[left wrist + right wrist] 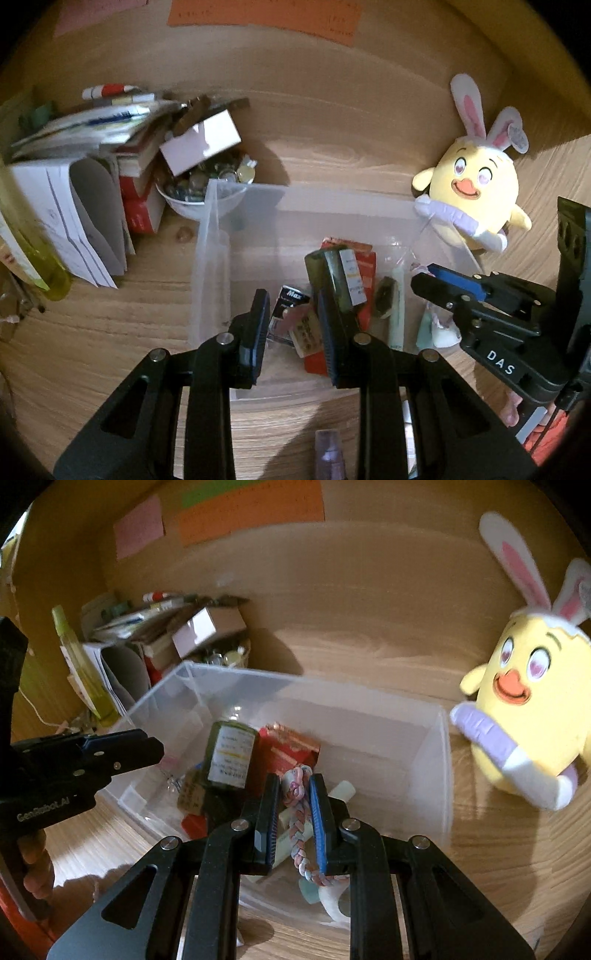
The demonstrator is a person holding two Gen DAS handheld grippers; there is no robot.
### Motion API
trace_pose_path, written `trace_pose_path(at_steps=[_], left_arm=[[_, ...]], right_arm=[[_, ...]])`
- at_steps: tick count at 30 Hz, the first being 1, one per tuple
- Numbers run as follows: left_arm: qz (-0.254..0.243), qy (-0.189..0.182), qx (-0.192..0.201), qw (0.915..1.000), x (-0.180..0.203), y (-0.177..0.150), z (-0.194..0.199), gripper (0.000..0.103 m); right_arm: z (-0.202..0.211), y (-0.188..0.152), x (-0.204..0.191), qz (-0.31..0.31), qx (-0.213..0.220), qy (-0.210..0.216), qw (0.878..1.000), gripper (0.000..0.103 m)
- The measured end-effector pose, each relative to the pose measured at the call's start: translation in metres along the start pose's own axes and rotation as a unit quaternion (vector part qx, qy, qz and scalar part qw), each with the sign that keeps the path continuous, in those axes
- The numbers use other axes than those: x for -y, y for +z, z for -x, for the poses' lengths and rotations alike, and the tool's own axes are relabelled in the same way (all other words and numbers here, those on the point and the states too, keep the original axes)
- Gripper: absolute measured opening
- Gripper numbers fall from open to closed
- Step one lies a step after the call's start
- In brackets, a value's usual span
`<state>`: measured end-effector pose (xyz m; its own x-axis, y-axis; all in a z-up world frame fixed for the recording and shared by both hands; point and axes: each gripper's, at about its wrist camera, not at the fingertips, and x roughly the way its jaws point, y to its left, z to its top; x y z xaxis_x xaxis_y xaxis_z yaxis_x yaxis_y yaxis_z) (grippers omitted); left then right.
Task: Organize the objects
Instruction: 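Carry the clip and hair tie into the clear box and release, then move the left tool to the white pen while the right tool approaches the blue tape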
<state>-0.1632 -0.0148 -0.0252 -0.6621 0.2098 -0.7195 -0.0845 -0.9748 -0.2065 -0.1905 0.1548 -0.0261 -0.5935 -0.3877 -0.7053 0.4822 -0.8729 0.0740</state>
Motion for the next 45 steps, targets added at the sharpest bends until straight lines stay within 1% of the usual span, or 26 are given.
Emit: trace_pose_path(at_steps=[7, 8, 9, 10, 12, 15, 17, 19, 20, 21, 22, 25, 29, 35, 40, 45], left_arm=[[-0.004, -0.012, -0.006, 0.9999, 0.006, -0.002, -0.001, 0.027], [-0.004, -0.012, -0.006, 0.9999, 0.007, -0.002, -0.001, 0.028], [-0.004, -0.013, -0.006, 0.9999, 0.008, -0.002, 0.0, 0.03], [-0.004, -0.013, -0.005, 0.9999, 0.008, -0.002, 0.001, 0.034], [-0.004, -0.011, 0.0, 0.9999, 0.009, -0.003, 0.005, 0.04], [-0.006, -0.002, 0.01, 0.9999, 0.011, -0.004, 0.013, 0.049], [-0.009, 0.005, 0.018, 0.9998, 0.012, -0.005, 0.022, 0.058], [-0.011, 0.011, 0.025, 0.9996, 0.014, -0.007, 0.029, 0.071], [-0.014, 0.014, 0.031, 0.9993, 0.015, -0.009, 0.035, 0.073], [-0.015, 0.016, 0.033, 0.9992, 0.016, -0.01, 0.038, 0.077], [-0.017, 0.016, 0.034, 0.9991, 0.017, -0.011, 0.042, 0.082], [-0.016, 0.021, 0.04, 0.9988, 0.018, -0.019, 0.052, 0.091], [-0.025, 0.039, 0.04, 0.9981, 0.021, -0.034, 0.063, 0.092], [-0.015, 0.032, 0.02, 0.9992, 0.02, -0.059, 0.072, 0.094], [-0.009, 0.029, 0.003, 0.9995, 0.023, -0.081, 0.075, 0.094], [-0.02, 0.04, -0.021, 0.9988, 0.032, -0.107, 0.073, 0.094]], right_arm=[[-0.007, -0.003, -0.004, 0.004, -0.012, -0.002, 1.0, 0.016], [-0.006, -0.003, -0.005, 0.005, -0.012, -0.003, 1.0, 0.018], [-0.005, -0.003, -0.006, 0.005, -0.014, -0.005, 1.0, 0.023], [-0.004, -0.003, -0.007, 0.005, -0.013, -0.006, 1.0, 0.026], [-0.002, -0.002, -0.007, 0.006, -0.007, -0.004, 1.0, 0.041], [0.009, -0.001, -0.008, 0.006, 0.009, -0.007, 1.0, 0.054], [0.016, -0.001, -0.008, 0.005, 0.017, -0.007, 1.0, 0.06], [0.025, -0.001, -0.008, 0.002, 0.026, -0.008, 1.0, 0.063], [0.031, -0.002, -0.008, 0.0, 0.03, -0.009, 1.0, 0.067], [0.035, -0.003, -0.008, -0.002, 0.033, -0.009, 0.999, 0.07], [0.039, -0.003, -0.009, -0.002, 0.036, -0.008, 0.999, 0.071], [0.054, -0.007, -0.011, 0.001, 0.048, -0.009, 0.999, 0.072], [0.072, -0.015, -0.014, 0.007, 0.06, -0.015, 0.998, 0.073], [0.088, -0.034, -0.015, 0.0, 0.064, -0.014, 0.998, 0.078], [0.093, -0.048, -0.016, -0.008, 0.058, -0.012, 0.998, 0.079], [0.095, -0.067, -0.015, -0.019, 0.045, -0.008, 0.999, 0.079]])
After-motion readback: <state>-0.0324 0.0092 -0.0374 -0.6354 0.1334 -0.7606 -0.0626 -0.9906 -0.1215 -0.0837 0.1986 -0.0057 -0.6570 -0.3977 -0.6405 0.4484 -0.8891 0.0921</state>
